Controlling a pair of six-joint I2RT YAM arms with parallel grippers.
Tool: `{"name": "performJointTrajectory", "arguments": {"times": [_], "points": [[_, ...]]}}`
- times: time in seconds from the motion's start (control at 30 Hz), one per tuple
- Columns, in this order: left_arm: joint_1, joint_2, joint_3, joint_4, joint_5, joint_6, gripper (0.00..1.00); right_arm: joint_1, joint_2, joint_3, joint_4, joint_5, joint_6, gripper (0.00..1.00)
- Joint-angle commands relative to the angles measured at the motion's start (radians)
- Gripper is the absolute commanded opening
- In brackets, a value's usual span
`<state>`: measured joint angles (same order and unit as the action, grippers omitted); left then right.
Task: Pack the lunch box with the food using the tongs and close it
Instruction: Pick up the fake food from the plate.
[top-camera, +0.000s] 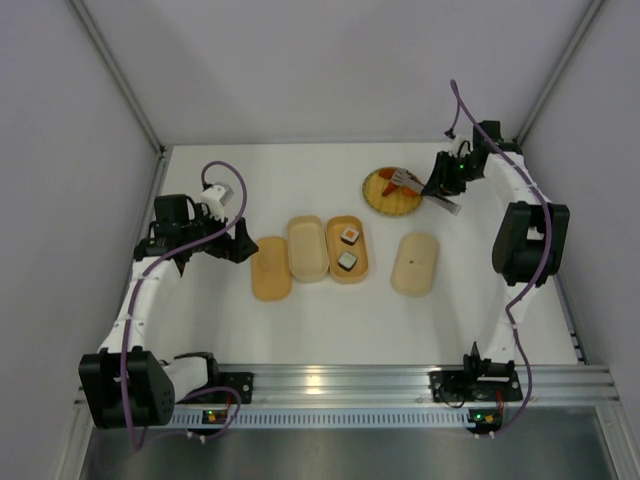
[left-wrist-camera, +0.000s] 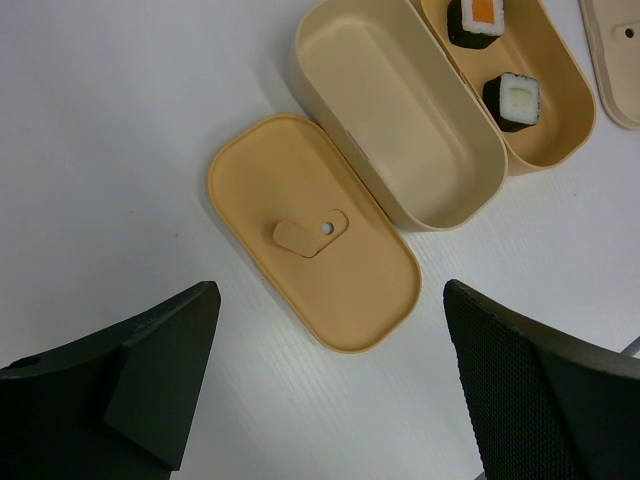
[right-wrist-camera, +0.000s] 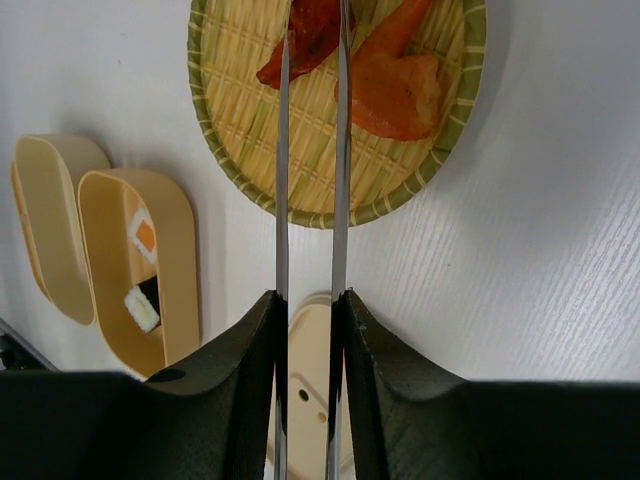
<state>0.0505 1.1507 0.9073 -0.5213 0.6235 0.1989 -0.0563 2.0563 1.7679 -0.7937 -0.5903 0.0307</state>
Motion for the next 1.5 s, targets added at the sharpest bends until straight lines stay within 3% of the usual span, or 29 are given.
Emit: {"name": "performJointTrajectory", "arguments": {"times": [0.0, 0.47, 0.8, 1.03, 1.47], "points": [[-0.001, -0.006, -0.005, 0.056, 0.024, -0.010, 0.98, -0.019, -0.013, 0.048, -0.021, -0.074, 0.014, 0.20], [-0.001, -0.011, -0.002, 0.050, 0.018, -0.009, 0.98, -0.096, -0.061, 0.007, -0.012, -0.213, 0.044, 0.05], [-0.001, -0.012, -0.001, 0.052, 0.021, -0.013, 0.98, -0.083, -0.127, -0.005, -0.013, -0.292, 0.026, 0.00], [0.000, 0.001, 0.022, 0.017, 0.042, -0.016, 0.98, 0.015, -0.199, 0.014, -0.055, -0.296, -0.023, 0.00], [0.051, 0.015, 0.067, 0.000, 0.105, -0.059, 0.98, 0.355, -0.206, 0.041, -0.156, -0.224, -0.216, 0.00]]}}
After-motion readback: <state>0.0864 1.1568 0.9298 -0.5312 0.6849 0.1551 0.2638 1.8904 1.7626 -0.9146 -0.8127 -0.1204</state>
